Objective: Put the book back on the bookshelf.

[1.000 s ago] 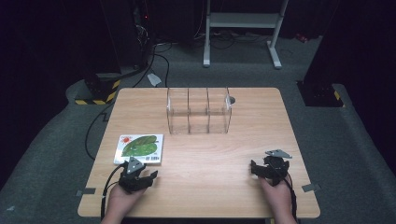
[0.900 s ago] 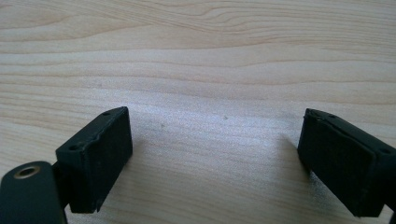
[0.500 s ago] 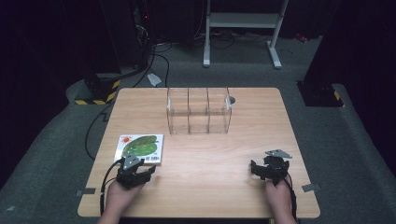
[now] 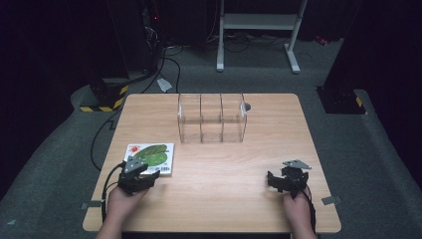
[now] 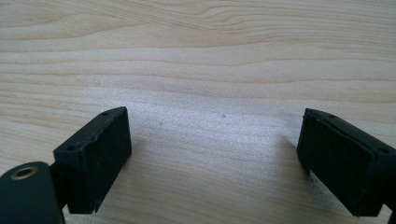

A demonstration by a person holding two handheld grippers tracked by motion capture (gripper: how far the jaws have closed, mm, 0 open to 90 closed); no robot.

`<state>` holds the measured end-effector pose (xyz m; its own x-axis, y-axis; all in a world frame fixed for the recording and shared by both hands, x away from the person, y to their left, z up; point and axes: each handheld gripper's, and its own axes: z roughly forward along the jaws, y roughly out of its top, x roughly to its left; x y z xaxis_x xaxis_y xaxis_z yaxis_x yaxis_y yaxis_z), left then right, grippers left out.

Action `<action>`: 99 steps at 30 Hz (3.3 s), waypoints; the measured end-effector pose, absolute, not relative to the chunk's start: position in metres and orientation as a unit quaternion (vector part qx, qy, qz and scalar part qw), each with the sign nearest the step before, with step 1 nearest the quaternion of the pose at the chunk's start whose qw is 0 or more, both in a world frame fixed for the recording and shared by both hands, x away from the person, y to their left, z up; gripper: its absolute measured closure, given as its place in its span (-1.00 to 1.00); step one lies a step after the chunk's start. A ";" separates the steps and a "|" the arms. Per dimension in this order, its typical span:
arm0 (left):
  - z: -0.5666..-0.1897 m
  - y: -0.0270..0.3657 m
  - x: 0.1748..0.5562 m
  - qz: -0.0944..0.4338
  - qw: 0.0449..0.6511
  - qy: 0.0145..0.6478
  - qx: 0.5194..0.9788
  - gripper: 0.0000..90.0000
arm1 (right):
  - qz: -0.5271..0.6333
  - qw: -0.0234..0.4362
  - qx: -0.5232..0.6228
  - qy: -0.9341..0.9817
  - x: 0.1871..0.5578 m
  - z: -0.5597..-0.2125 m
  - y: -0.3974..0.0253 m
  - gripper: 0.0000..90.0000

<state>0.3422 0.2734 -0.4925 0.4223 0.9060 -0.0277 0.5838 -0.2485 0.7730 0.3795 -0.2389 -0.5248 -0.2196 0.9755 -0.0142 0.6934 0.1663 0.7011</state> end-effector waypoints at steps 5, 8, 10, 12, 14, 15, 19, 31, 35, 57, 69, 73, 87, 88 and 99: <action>-0.491 0.287 0.348 0.224 0.363 0.504 0.751 -0.08 | 0.292 0.242 0.577 0.723 0.380 -0.525 -0.239 -0.79; -0.493 0.297 0.352 0.221 0.365 0.517 0.742 -0.06 | 0.292 0.242 0.577 0.724 0.380 -0.525 -0.239 -0.79; -0.494 0.304 0.354 0.226 0.367 0.522 0.736 -0.03 | 0.293 0.242 0.577 0.723 0.380 -0.525 -0.239 -0.79; -0.496 0.314 0.356 0.227 0.375 0.532 0.725 0.03 | 0.292 0.243 0.574 0.725 0.381 -0.525 -0.239 -0.80; -0.497 0.317 0.357 0.231 0.375 0.534 0.722 0.03 | 0.292 0.243 0.574 0.725 0.381 -0.525 -0.239 -0.80; -0.498 0.319 0.357 0.235 0.374 0.535 0.720 0.03 | 0.292 0.243 0.574 0.725 0.381 -0.525 -0.239 -0.80; -0.501 0.331 0.357 0.242 0.376 0.544 0.710 -0.04 | 0.292 0.242 0.574 0.726 0.381 -0.525 -0.240 -0.80; -0.513 0.355 0.362 0.240 0.367 0.595 0.673 -0.16 | 0.293 0.239 0.574 0.727 0.382 -0.525 -0.239 -0.80; -0.516 0.359 0.364 0.231 0.366 0.612 0.662 -0.21 | 0.293 0.239 0.574 0.727 0.382 -0.525 -0.239 -0.80; -0.525 0.354 0.370 0.200 0.368 0.613 0.670 -0.32 | 0.292 0.239 0.574 0.727 0.382 -0.525 -0.239 -0.80; -0.525 0.351 0.369 0.196 0.373 0.604 0.677 -0.24 | 0.292 0.239 0.574 0.727 0.382 -0.525 -0.239 -0.80; -0.524 0.349 0.369 0.202 0.371 0.597 0.682 -0.24 | 0.292 0.239 0.574 0.727 0.382 -0.525 -0.239 -0.80; -0.522 0.335 0.368 0.199 0.368 0.572 0.705 -0.19 | 0.292 0.239 0.574 0.727 0.382 -0.525 -0.239 -0.80; -0.522 0.333 0.368 0.198 0.369 0.570 0.707 -0.18 | 0.292 0.239 0.574 0.727 0.382 -0.525 -0.239 -0.80; -0.520 0.311 0.367 0.188 0.370 0.543 0.730 -0.15 | 0.292 0.239 0.574 0.727 0.382 -0.525 -0.239 -0.80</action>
